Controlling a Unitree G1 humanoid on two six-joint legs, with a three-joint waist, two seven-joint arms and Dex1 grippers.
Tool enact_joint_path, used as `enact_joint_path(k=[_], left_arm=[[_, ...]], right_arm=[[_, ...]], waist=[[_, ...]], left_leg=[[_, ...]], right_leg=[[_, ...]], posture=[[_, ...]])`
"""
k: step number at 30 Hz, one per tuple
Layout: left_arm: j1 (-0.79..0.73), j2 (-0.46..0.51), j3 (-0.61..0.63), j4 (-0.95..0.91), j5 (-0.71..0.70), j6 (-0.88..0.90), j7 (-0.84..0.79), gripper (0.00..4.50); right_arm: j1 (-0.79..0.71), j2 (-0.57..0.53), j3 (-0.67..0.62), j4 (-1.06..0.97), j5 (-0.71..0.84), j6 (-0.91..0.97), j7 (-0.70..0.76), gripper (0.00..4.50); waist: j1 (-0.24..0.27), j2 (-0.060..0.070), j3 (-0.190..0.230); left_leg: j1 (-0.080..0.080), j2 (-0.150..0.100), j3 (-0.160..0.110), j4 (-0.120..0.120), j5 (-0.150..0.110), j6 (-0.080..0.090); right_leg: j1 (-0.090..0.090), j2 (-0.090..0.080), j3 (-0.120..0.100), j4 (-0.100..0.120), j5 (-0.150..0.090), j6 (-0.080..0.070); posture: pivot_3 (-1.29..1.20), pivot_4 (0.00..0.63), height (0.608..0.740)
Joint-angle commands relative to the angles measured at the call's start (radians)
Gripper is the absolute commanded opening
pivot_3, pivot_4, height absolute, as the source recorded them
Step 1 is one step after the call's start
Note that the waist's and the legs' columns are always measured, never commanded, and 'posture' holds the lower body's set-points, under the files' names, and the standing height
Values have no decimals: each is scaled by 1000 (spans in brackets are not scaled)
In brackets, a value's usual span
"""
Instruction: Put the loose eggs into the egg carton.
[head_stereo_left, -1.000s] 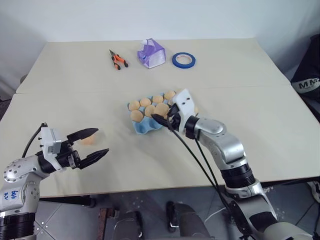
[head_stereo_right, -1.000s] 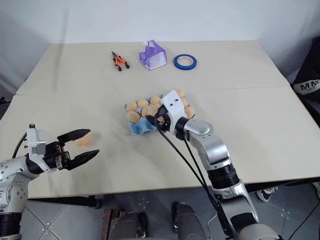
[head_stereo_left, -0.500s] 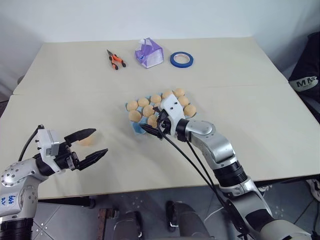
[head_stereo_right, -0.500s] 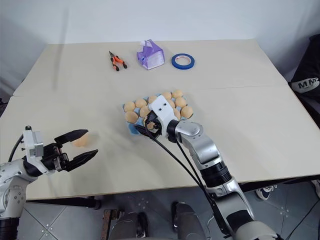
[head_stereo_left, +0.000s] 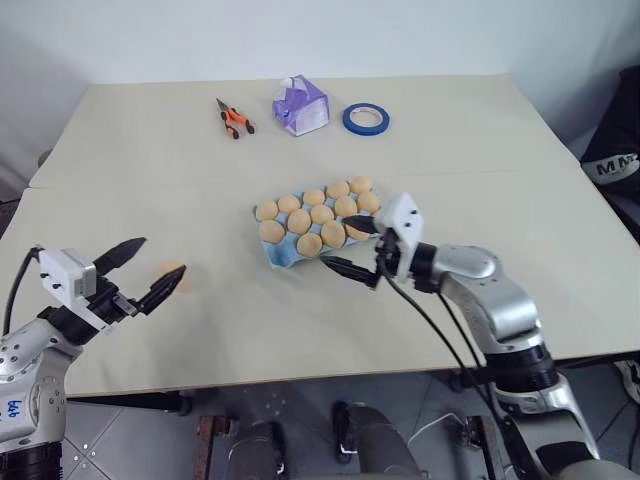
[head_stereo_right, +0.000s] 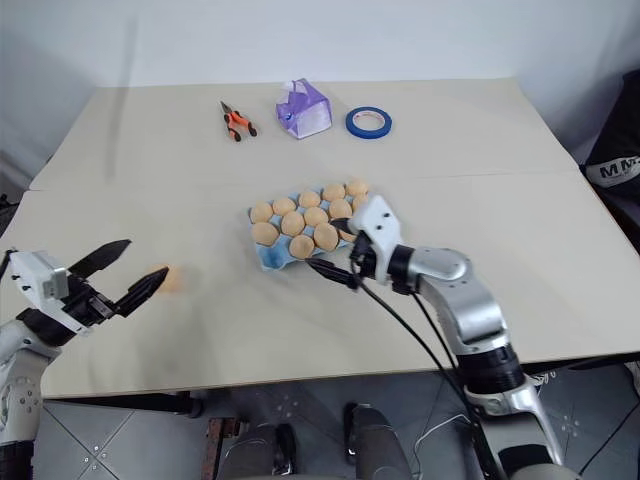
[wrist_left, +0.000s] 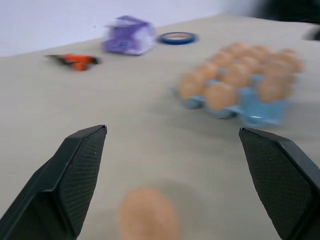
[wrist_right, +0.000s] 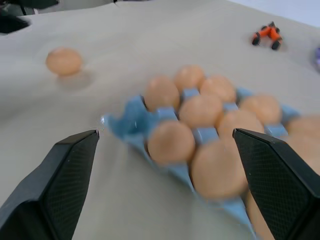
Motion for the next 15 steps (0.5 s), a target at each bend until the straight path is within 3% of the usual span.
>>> enact_joint_path(k=[1,10,15], left_arm=[[52,-56,51,-93,-4,26,115,4500],[163,-191,155,-112,102,-99,327,4500],[263,-256,184,-150,87,-160,332,4500]], right_arm=[[22,-55,-53,-9,50,-72,99,4483],[97,-168,-105,142,140,-225,409,4483],[98,-179,-133,207,181,-231,465,4483]], waist=[[-1,0,0],[3,-1,0],[4,-1,0]], left_leg=[[1,0,0,0,0,0],[3,0,0,1,0,0],[5,0,-2,1,-1,-1]], right_leg=[[0,0,0,0,0,0],[3,1,0,0,0,0],[7,1,-1,-5,0,0]], posture=[[0,150,740],[0,150,740],[0,150,740]])
